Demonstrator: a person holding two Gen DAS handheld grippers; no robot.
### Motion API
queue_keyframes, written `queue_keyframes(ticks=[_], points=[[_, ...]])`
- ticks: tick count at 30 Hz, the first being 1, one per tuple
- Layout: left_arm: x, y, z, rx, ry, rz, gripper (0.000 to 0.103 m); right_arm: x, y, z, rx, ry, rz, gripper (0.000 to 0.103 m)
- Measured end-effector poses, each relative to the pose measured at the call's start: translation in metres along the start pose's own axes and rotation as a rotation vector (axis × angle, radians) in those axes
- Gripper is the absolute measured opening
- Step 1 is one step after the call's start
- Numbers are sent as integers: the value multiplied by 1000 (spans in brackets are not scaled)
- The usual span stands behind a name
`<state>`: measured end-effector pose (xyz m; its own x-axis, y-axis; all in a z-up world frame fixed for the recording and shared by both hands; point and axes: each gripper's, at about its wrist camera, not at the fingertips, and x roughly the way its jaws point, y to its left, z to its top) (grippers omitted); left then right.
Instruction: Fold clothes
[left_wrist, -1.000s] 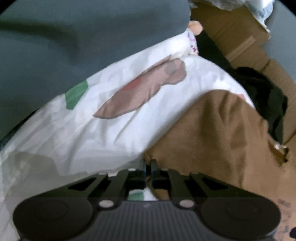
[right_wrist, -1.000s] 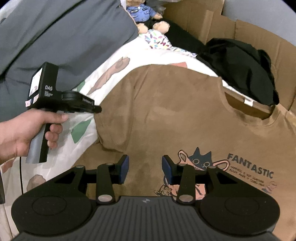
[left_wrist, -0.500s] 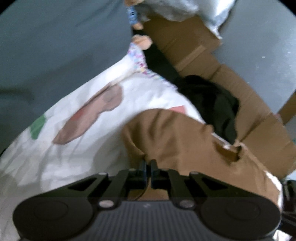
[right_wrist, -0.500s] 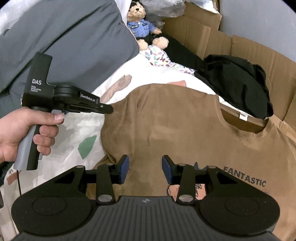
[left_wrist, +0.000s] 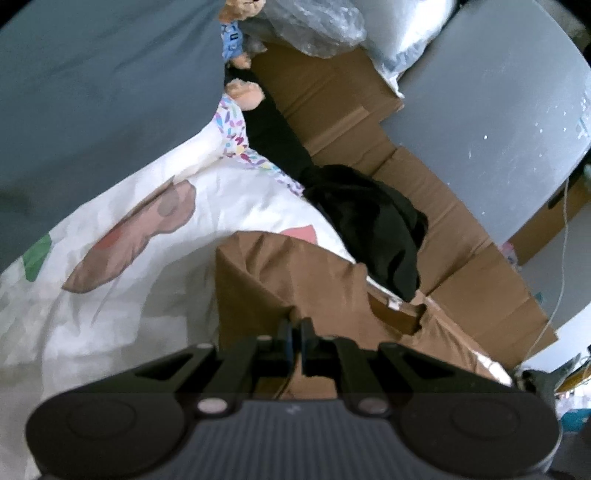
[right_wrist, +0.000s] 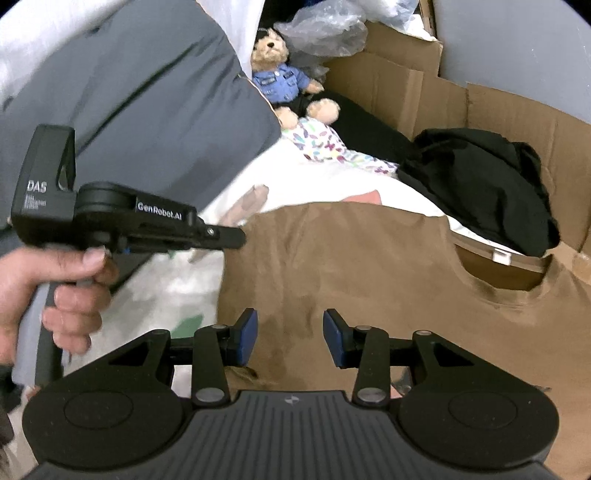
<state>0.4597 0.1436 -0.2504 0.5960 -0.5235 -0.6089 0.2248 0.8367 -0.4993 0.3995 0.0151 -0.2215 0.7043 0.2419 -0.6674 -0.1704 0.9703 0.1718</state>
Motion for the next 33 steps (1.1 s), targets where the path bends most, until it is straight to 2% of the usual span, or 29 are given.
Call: queue_keyframes(ticks=[8,13,22,24,25,26,28,33], points=[[2,9,3,-52,21,-66,4,28,21,16,-36,-9,29,44],[2,11,5,-75,23,-88,4,53,32,22,-17,10,37,44],[7,0,5,-55,43,-118,4,70,35,32,54,6,14,44],[8,-3,5,-49,48,-123,4,74,34,33,46,3,-2,37],[9,-4,6,-42,53,-123,4,76,32,32,52,1,-4,19],[10,-7,7,-24,61,-116,5,76,30,32,58,1,-2,9],[12,-9,10,-4,74,-101,7,78,21,29,79,-1,10,4],[27,3,25,-26,50,-3,16,77,15,22,62,-15,41,4]])
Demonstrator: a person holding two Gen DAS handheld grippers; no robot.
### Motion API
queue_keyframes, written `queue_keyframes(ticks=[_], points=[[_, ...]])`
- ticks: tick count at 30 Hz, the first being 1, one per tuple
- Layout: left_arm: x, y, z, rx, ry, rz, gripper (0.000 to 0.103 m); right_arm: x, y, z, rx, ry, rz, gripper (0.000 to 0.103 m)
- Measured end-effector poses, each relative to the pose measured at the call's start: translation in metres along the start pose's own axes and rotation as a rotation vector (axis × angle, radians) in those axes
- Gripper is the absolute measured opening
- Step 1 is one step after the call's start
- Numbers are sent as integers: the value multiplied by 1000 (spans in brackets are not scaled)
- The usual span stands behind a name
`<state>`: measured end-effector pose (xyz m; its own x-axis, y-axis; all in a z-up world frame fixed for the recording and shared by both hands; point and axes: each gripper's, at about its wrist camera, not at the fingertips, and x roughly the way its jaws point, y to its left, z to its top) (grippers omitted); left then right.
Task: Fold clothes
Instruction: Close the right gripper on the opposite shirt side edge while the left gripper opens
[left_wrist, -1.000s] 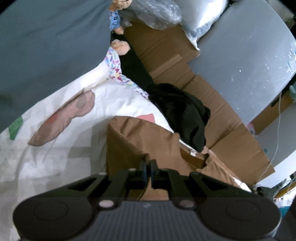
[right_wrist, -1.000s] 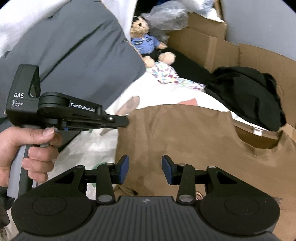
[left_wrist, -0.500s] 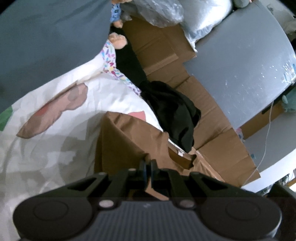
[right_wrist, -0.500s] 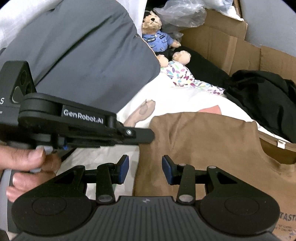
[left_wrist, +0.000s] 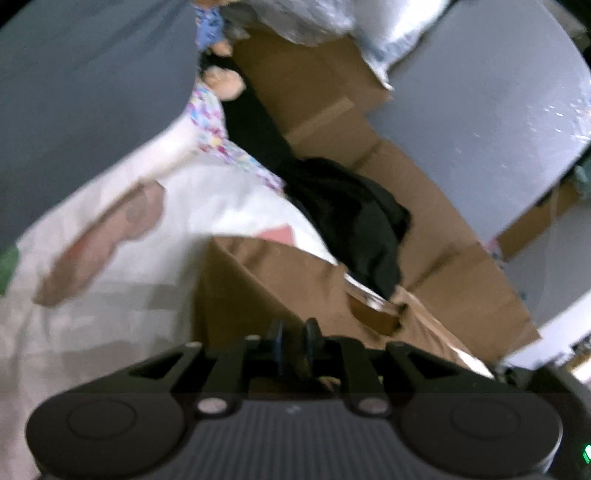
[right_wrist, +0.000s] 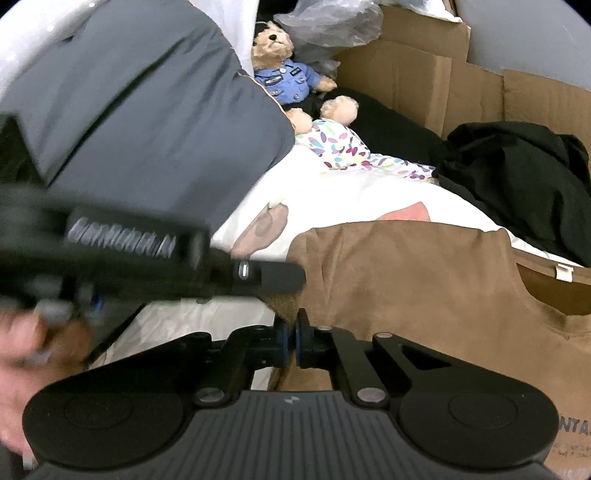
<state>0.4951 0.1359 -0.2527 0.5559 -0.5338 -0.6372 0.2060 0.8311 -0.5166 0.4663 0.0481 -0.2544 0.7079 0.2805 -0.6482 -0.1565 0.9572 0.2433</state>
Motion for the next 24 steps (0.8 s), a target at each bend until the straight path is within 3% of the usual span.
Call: queue_keyframes(ticks=[3,7,10,24], points=[[12,7,9,-13,-14,52,17,0,-5,-2,-7,4,11,3],[31,10,21,11,-18,111,34,3,-13,-2,-17,13,35,3],[50,9,33,44,-12,165,38,4,-20,-1,-19,19,52,3],[98,4,62,91,72,277,36,-1,-53,4,-3,12,88,3]])
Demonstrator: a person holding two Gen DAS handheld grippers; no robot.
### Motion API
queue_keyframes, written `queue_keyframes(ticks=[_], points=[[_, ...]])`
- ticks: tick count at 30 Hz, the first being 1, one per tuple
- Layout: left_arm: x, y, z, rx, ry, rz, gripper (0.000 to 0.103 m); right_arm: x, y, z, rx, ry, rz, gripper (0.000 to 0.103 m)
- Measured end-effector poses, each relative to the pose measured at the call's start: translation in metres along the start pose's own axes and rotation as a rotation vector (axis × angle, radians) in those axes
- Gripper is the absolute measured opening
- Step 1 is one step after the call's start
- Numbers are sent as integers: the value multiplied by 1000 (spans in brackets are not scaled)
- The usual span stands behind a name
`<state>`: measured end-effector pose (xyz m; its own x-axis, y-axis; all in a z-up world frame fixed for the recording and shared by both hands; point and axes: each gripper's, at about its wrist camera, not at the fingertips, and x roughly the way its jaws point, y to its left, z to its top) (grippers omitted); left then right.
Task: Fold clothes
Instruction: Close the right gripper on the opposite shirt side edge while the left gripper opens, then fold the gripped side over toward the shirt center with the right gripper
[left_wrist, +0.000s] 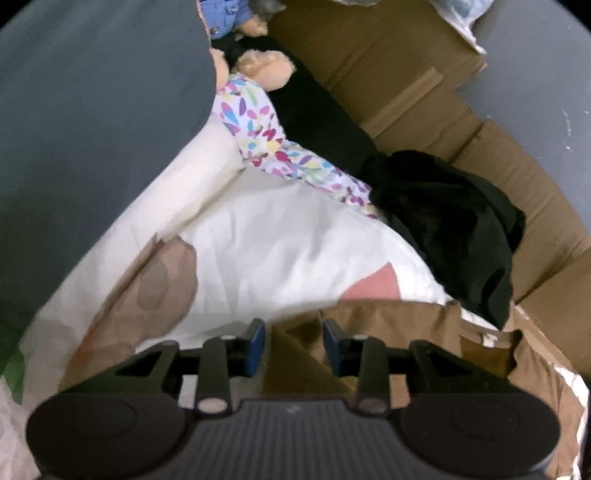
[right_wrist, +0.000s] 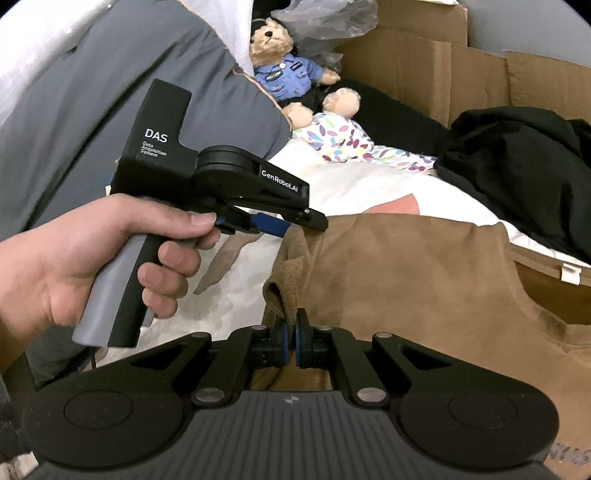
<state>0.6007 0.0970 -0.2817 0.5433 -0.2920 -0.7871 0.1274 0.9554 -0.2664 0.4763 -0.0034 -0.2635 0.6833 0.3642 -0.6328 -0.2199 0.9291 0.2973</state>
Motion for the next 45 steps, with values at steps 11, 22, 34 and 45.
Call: queue_keyframes(ticks=[11,22,34,45], points=[[18,-4,9,-67,-8,38,22,0,-24,1,28,0,-28,3],[16,-13,15,-11,21,21,17,-1,-44,1,43,4,-48,3],[39,-9,14,-81,22,69,13,2,-67,-9,77,32,-109,3],[47,-6,6,-113,-21,80,12,13,-92,-21,124,99,-141,3]])
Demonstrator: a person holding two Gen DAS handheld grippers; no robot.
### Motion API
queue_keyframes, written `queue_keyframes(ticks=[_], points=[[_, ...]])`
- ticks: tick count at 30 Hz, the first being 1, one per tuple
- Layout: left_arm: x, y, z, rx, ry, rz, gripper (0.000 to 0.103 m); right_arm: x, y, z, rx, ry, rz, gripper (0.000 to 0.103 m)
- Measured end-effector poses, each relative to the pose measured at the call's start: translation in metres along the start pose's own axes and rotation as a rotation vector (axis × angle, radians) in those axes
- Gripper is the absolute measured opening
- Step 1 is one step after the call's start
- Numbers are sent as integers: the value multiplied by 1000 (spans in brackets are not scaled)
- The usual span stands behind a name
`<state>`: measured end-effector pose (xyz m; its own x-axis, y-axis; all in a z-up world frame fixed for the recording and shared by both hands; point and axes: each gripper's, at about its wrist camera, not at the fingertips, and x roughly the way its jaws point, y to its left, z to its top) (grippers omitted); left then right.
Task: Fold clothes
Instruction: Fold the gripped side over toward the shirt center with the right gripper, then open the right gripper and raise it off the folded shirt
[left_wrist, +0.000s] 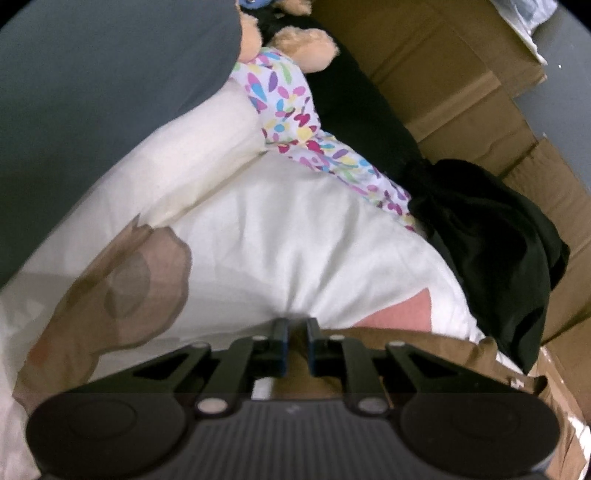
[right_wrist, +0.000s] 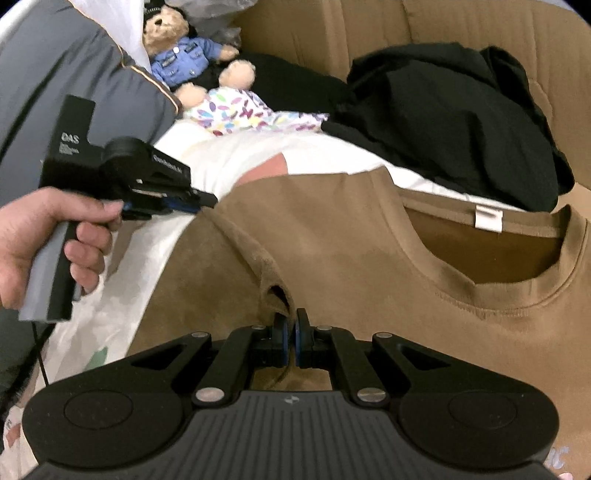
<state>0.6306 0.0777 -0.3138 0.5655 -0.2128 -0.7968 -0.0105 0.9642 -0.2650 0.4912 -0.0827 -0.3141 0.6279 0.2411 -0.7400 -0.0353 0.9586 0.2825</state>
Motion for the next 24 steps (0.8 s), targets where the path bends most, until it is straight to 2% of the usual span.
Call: queue_keyframes(ticks=[4,8,13,15,17,20,24], points=[[0,-7,-4,28,-22,33,12,5,0,-3,3,17,-7,3],[-3,-4,-3,-4,-30,17,12,6,-1,-2,9,36,-14,4],[-25,-5,-4,38,-112,9,15,2,-20,5,111,80,-86,7],[-38,1,-5,32,-144,0,15,-2,-23,5,107,79,-96,7],[-46,14,-6,-10,-148,-29,15,-5,-25,5,106,79,-110,7],[-52,26,-11,-20,-137,-27,15,-11,-23,-1,126,76,-108,8],[-62,46,-28,-38,-92,-42,15,-16,-13,-9,131,83,-74,10]])
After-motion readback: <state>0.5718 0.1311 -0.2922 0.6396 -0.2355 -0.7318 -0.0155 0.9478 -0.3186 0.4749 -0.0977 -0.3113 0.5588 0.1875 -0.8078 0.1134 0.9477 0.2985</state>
